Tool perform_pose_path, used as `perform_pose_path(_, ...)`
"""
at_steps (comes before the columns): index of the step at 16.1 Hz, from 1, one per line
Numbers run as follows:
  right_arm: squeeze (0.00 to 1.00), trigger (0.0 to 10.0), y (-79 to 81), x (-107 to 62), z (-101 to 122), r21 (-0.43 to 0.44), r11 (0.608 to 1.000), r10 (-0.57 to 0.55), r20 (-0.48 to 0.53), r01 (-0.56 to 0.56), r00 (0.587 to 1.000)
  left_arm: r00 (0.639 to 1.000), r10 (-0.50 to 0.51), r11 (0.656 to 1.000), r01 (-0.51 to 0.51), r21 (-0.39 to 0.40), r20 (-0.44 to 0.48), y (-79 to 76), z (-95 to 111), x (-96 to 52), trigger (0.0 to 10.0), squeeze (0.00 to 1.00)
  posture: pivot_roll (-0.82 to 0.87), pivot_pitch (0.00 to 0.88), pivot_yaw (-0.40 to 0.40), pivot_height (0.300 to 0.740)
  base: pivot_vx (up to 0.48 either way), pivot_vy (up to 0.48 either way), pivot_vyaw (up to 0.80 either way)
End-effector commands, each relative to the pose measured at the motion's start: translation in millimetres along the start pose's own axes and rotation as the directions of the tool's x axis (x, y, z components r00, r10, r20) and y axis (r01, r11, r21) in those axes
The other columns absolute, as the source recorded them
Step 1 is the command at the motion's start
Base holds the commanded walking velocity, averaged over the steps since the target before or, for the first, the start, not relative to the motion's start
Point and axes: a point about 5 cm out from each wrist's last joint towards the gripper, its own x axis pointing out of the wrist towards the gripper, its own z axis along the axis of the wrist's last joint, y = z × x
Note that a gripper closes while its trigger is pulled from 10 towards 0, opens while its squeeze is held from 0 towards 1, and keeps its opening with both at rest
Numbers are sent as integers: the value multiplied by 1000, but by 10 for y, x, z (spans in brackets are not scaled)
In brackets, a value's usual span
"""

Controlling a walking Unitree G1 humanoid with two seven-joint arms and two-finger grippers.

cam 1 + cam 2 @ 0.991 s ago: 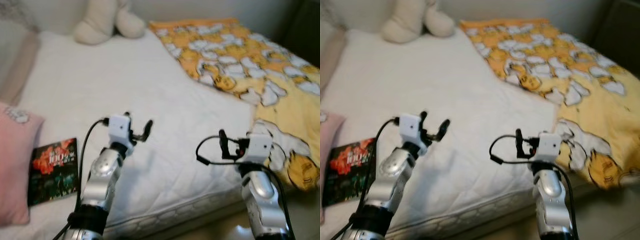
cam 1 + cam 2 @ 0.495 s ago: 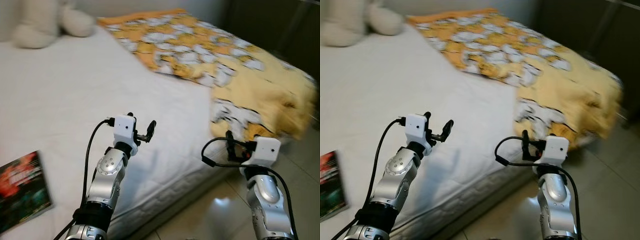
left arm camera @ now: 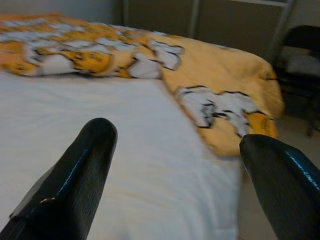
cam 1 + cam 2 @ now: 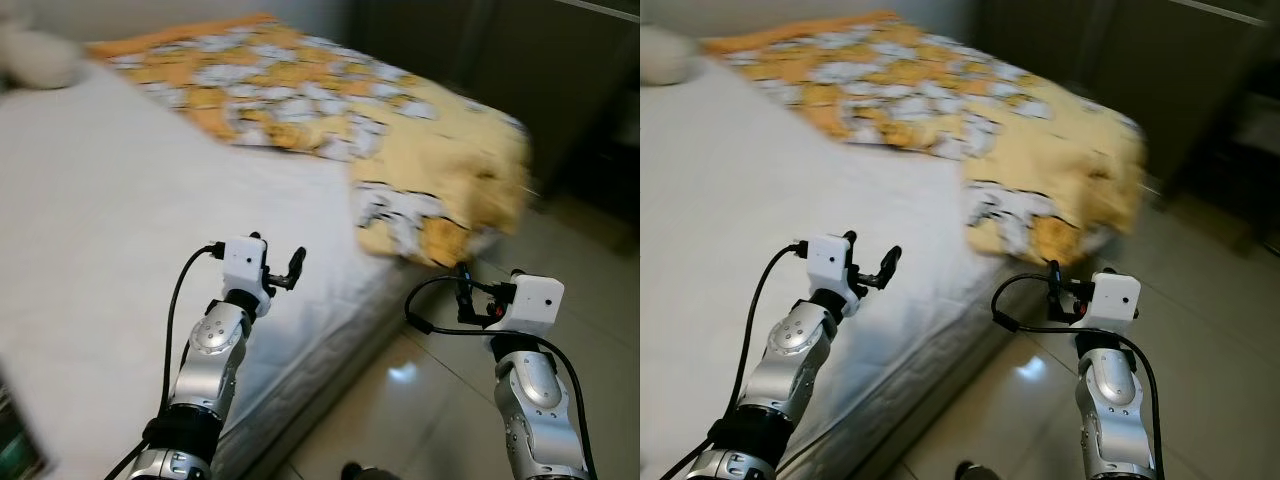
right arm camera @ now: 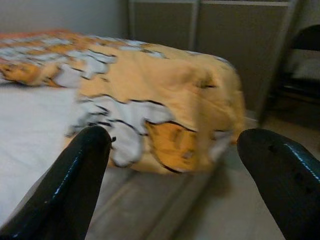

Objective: Clean up the room

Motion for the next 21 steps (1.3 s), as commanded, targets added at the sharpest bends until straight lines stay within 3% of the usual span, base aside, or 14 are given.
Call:
perform_pose_path(1, 1000, 10000, 1, 16, 31, -26, 1000, -3, 10, 4, 1000, 1000, -2, 1000, 2, -7, 13, -9, 42, 37, 10000, 0, -100, 0, -13, 740, 334, -341, 0)
perform_pose_path(2, 0, 10000, 3, 16, 26, -15, 1000, -8, 11, 9, 1000, 1000, -10, 1000, 10, -5, 21, -15, 52, 35, 10000, 0, -99, 0, -11, 740, 326, -349, 0)
perform_pose_path(12, 0, 10000, 11, 49, 22, -11, 1000, -2, 2, 2, 1000, 999, -26, 1000, 26, -2, 22, -34, 43, 27, 10000, 0, -93, 0, -6, 740, 327, -348, 0)
perform_pose_path(17, 0, 10000, 89, -1, -47, 27, 996, 88, -47, -87, 995, 1000, -9, 1000, 10, 7, -19, -13, -16, 40, 10000, 0, -102, 0, -8, 740, 333, -342, 0)
perform_pose_path(21, 0, 10000, 117, -107, -169, 24, 977, 214, -138, -213, 967, 995, 60, 998, -58, 24, -74, 65, -45, 153, 10000, 0, -127, 0, -13, 740, 203, -70, 0)
